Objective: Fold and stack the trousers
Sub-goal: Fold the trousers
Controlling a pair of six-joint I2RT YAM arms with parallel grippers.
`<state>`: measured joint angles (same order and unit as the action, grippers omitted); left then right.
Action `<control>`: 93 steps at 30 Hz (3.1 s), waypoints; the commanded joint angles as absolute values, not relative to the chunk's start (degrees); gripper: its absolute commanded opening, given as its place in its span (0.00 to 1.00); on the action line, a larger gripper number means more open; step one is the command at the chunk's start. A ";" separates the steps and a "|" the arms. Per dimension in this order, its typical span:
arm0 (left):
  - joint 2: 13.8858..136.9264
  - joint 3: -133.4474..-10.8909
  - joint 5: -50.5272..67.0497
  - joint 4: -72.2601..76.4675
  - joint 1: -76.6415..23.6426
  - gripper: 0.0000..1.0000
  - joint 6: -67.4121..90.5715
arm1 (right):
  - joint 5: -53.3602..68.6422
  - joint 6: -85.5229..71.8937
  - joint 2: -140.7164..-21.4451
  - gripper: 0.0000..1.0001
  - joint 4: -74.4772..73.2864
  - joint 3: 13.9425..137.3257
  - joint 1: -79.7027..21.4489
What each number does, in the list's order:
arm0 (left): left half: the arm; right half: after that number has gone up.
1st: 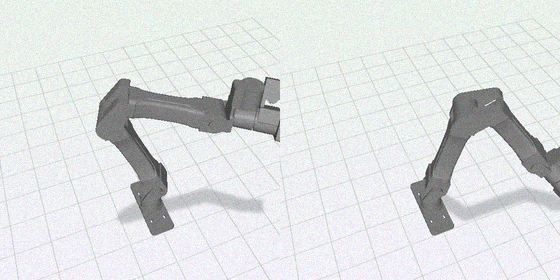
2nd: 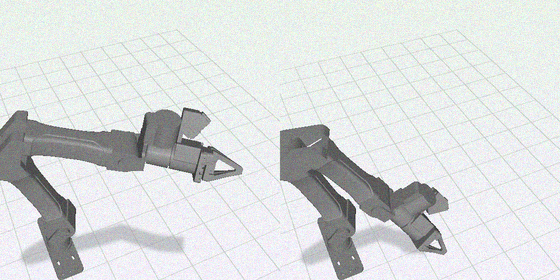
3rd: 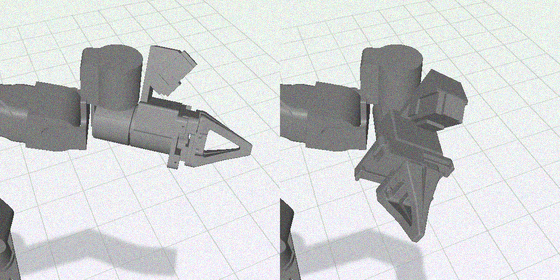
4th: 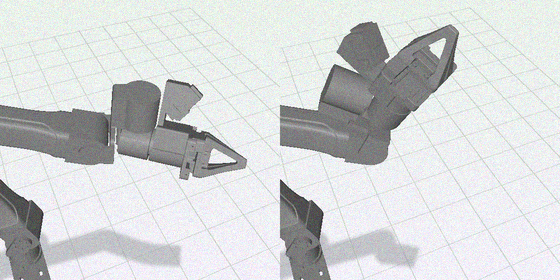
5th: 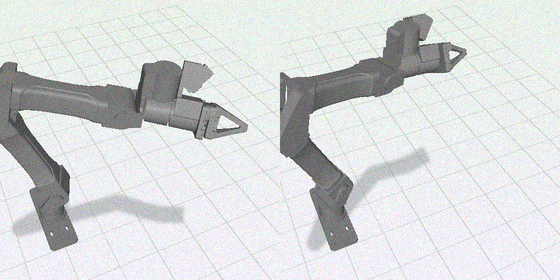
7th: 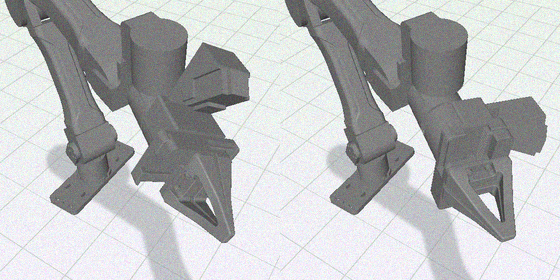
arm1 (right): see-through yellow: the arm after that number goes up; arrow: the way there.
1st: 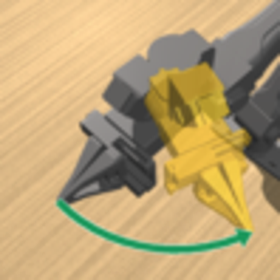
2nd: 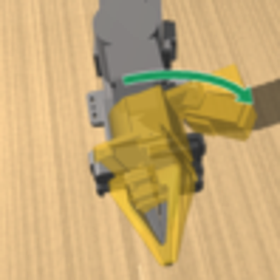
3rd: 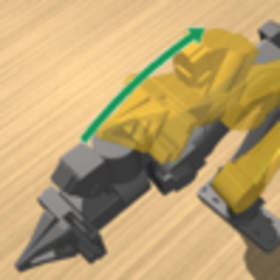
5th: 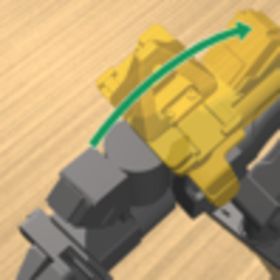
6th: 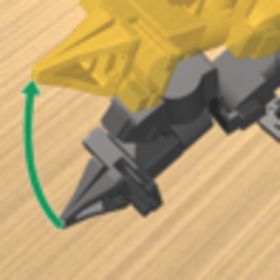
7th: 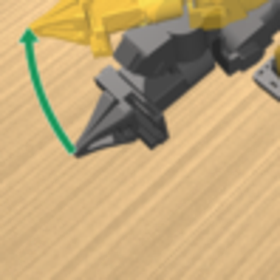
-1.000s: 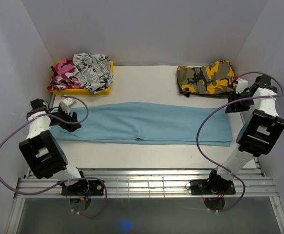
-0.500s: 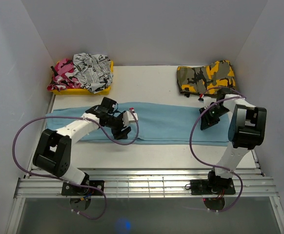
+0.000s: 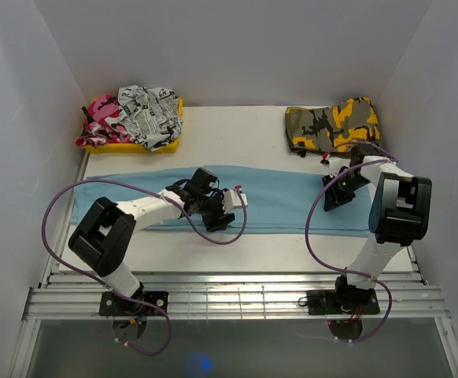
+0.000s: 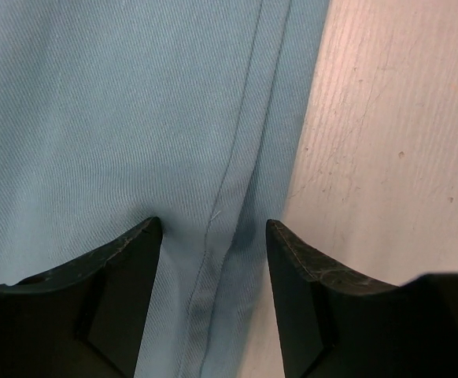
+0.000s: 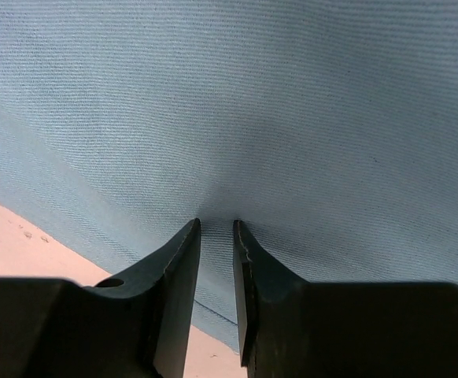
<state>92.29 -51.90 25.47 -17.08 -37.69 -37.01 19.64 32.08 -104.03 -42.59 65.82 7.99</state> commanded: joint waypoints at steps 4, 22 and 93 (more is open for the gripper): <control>94.48 -52.12 21.54 -14.59 -39.37 0.62 -35.42 | 15.47 32.96 -105.38 0.30 -41.92 65.30 8.44; 88.42 -52.74 31.11 -31.37 -40.07 0.00 -37.97 | 14.15 33.40 -105.03 0.29 -42.45 66.36 9.49; 72.25 -34.54 35.60 -27.69 -14.85 0.70 -61.70 | 73.13 -27.42 -136.15 0.47 5.97 101.26 -32.25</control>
